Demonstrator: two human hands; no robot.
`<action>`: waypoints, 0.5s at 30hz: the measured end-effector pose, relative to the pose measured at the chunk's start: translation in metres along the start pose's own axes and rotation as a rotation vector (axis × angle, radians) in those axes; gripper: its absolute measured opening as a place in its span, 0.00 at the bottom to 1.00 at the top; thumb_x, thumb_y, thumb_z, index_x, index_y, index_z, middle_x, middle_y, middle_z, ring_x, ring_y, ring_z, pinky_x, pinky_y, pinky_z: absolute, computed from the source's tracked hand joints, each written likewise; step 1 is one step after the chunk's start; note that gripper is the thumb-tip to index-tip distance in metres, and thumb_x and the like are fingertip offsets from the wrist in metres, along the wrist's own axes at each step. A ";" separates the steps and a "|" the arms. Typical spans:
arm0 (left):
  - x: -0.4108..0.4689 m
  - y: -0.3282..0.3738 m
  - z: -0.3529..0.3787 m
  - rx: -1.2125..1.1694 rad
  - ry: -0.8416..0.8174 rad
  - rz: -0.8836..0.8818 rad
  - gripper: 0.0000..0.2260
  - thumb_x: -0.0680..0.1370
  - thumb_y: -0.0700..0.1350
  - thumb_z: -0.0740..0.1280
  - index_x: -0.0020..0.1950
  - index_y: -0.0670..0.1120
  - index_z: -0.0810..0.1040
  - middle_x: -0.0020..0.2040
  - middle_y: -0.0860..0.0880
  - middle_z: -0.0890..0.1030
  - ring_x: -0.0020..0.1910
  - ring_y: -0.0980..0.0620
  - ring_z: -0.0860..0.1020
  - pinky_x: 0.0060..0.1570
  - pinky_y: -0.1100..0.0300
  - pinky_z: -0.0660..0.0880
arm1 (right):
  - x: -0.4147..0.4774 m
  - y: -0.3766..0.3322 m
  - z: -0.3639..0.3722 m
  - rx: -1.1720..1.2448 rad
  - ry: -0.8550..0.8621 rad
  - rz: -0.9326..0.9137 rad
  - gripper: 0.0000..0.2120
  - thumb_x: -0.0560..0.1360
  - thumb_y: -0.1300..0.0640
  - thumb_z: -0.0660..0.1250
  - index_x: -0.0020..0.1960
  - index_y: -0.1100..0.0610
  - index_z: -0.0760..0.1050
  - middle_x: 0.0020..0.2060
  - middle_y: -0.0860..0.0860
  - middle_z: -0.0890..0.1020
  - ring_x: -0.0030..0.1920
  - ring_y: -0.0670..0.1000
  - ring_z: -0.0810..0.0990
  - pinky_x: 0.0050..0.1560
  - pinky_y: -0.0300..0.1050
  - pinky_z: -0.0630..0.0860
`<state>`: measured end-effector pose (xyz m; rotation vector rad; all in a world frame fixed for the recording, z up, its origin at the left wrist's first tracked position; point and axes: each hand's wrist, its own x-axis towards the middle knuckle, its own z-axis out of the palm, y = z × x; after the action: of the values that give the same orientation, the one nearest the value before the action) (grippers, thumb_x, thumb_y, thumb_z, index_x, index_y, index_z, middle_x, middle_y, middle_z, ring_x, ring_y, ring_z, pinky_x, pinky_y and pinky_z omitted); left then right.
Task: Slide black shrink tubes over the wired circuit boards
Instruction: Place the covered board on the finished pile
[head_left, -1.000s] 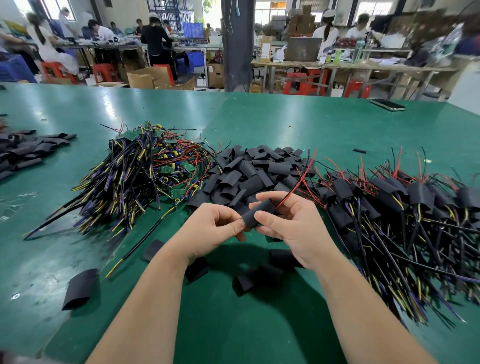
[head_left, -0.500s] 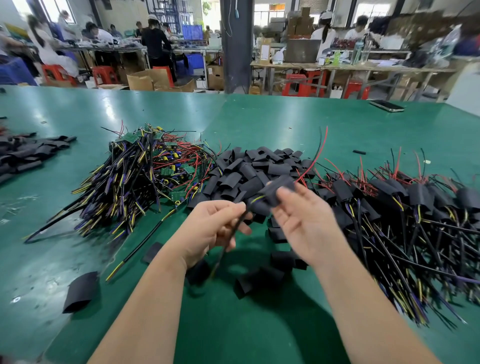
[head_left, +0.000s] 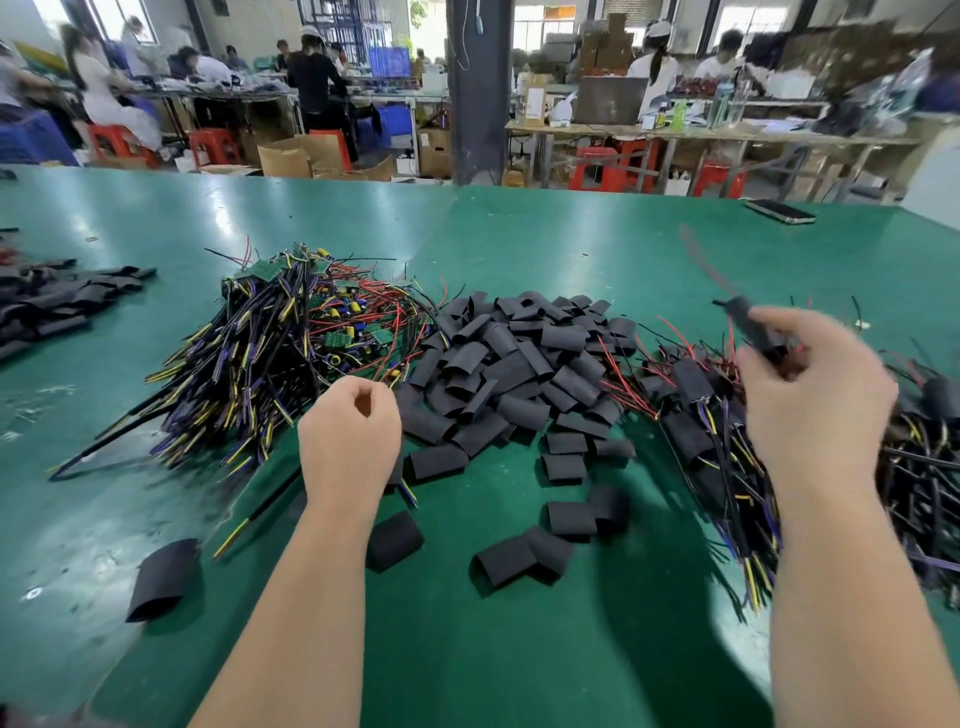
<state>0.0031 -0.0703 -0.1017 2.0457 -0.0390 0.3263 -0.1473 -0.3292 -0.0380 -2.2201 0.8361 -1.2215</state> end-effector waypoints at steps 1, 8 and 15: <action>0.000 -0.002 -0.001 0.143 0.025 0.034 0.06 0.77 0.46 0.63 0.46 0.48 0.79 0.43 0.49 0.82 0.44 0.45 0.78 0.44 0.54 0.74 | -0.001 0.002 0.003 -0.090 -0.073 0.009 0.12 0.73 0.62 0.69 0.55 0.54 0.81 0.54 0.55 0.82 0.56 0.57 0.78 0.58 0.47 0.70; -0.004 -0.007 -0.001 0.469 0.122 0.034 0.19 0.73 0.42 0.65 0.65 0.48 0.74 0.66 0.45 0.70 0.64 0.41 0.65 0.62 0.47 0.62 | -0.020 -0.018 0.014 -0.036 -0.136 -0.002 0.09 0.73 0.61 0.67 0.51 0.53 0.82 0.55 0.57 0.78 0.61 0.57 0.72 0.63 0.55 0.68; 0.009 -0.017 -0.008 0.663 0.010 -0.053 0.07 0.78 0.51 0.66 0.52 0.55 0.82 0.47 0.51 0.83 0.51 0.45 0.78 0.58 0.51 0.61 | -0.040 -0.026 0.037 0.036 -0.278 -0.087 0.08 0.72 0.63 0.68 0.48 0.54 0.82 0.51 0.52 0.78 0.55 0.57 0.75 0.58 0.57 0.71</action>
<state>0.0132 -0.0541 -0.1104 2.6949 0.1484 0.3465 -0.1246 -0.2788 -0.0621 -2.3472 0.6081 -0.9277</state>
